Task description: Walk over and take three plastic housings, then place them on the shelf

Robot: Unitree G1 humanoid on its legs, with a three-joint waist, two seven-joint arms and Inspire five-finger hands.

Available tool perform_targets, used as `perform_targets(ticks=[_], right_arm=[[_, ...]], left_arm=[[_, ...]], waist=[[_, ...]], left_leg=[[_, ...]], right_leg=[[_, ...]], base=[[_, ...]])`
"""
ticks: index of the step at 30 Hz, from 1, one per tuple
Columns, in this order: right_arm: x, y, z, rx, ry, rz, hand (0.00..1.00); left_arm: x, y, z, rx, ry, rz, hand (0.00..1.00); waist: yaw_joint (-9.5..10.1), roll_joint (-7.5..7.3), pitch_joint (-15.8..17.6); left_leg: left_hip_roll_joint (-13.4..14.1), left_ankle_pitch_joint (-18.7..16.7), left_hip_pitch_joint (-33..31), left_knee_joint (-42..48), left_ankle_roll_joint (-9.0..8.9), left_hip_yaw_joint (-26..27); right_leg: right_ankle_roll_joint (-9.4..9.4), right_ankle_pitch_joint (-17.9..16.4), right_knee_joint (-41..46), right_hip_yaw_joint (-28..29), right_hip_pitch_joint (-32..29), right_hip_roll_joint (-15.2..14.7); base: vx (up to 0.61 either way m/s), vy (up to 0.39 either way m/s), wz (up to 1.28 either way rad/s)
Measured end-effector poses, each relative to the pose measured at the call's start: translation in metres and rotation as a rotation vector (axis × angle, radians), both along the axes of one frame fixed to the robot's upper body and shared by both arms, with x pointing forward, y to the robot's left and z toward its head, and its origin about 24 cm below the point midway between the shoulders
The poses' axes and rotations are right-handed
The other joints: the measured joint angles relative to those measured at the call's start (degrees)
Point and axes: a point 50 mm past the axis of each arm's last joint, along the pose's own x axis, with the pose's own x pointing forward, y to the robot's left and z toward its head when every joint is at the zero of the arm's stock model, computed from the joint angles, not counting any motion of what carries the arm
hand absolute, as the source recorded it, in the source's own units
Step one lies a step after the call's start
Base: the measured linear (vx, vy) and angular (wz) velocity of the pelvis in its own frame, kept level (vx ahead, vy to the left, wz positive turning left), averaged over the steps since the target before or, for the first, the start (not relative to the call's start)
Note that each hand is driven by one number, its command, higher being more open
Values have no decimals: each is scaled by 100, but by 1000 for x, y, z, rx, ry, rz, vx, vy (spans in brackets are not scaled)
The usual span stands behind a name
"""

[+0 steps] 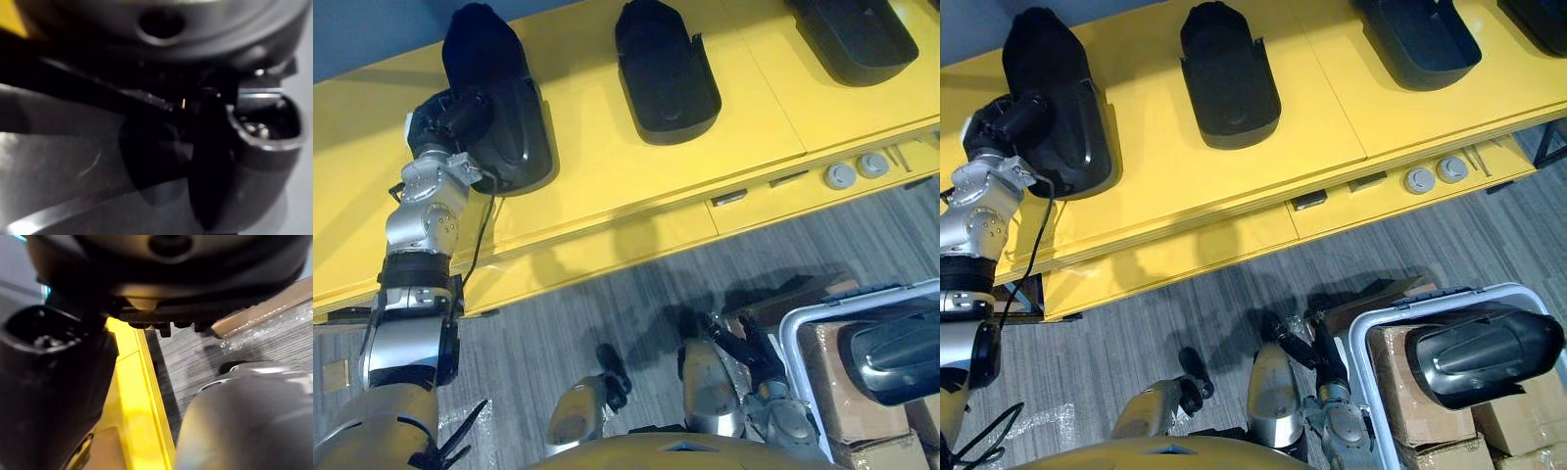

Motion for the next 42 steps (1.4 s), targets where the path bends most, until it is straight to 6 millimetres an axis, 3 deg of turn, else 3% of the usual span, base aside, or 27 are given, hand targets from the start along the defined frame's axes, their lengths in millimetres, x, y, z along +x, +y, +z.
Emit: perform_targets(ticks=[5,15,31,38,42], right_arm=[[-3,1,-3,1,15,-20,100],[-3,2,-4,15,16,-36,100],[-7,3,-6,14,23,-59,100],[-17,3,-8,13,20,-130,100],[-12,3,4,-37,-62,-209,100]], left_arm=[[1,14,14,73,37,97,100],[4,16,21,74,35,134,100],[4,27,14,205,126,121,100],[3,27,-3,336,265,13,100],[-1,22,-12,414,305,-45,100]], waist=[[-25,-59,74],[4,-93,160],[-32,-82,128],[-21,-10,-347],[-12,61,-732]], left_leg=[[168,-89,-67,257,-12,30],[342,-281,-156,549,-51,30],[387,-329,240,447,-103,145],[223,-110,741,-165,-123,211],[150,-84,997,-424,-118,279]], right_leg=[[-32,27,-60,17,46,123],[-63,8,-67,32,80,238],[-74,4,-236,106,447,313],[-71,13,-612,87,814,325],[-56,23,-853,87,1058,322]], base=[[17,-21,-7],[1,-1,-1],[6,6,-3],[98,12,-2],[100,32,-2]])
